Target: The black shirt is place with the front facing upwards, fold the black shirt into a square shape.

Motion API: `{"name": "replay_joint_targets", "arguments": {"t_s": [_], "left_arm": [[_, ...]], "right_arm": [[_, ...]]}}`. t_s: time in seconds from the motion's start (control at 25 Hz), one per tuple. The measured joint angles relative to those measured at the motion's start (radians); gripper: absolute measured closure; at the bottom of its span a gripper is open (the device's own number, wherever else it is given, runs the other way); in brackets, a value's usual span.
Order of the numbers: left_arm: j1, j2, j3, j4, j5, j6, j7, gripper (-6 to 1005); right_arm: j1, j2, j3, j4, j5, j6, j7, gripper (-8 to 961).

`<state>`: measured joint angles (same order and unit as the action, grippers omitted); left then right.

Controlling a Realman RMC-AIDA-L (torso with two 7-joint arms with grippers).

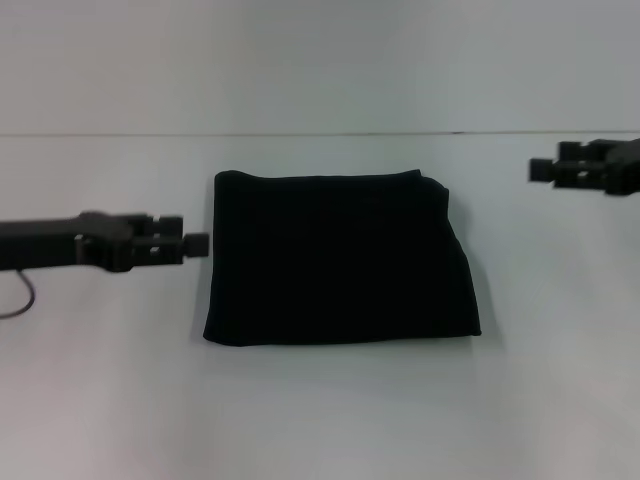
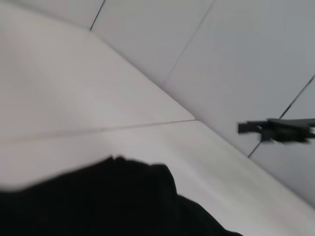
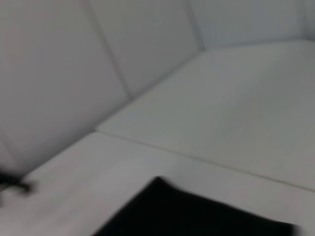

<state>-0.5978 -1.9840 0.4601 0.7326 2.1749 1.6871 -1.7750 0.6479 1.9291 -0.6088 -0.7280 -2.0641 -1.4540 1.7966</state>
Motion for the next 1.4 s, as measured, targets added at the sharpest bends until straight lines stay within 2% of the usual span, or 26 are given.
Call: {"name": "replay_joint_targets", "arguments": {"t_s": [0.08,0.2,0.32,0.56,0.76,0.96,1.4], "left_arm": [[-0.031,-0.009,0.023,-0.007,-0.001,-0.049,0.049,408],[-0.073,-0.023,0.08,-0.008,0.003,-0.107,0.065,279],[-0.097,-0.024,0.141,-0.006,0.004,-0.124,0.039,146],[-0.129,-0.019,0.172,-0.009,0.004,-0.141,-0.007,65],[-0.136,-0.029,0.196,-0.012,0.003,-0.152,-0.032,65],[-0.132,-0.049,0.202,-0.013,0.0,-0.163,-0.037,65],[-0.127,-0.059,0.199,-0.032,-0.007,-0.169,-0.061,65]], "right_arm": [[-0.017,0.045,-0.002,-0.001,0.027,-0.058,-0.108,163],[-0.023,0.096,-0.017,-0.002,0.016,-0.085,-0.191,163],[-0.016,0.121,-0.041,-0.002,-0.026,-0.064,-0.214,163],[-0.002,0.125,-0.05,0.002,-0.033,-0.044,-0.215,163],[0.012,0.121,-0.052,0.007,-0.025,-0.021,-0.208,163],[0.018,0.128,-0.057,0.013,-0.027,0.015,-0.21,163],[0.014,0.129,-0.072,0.013,-0.013,-0.001,-0.202,163]]}}
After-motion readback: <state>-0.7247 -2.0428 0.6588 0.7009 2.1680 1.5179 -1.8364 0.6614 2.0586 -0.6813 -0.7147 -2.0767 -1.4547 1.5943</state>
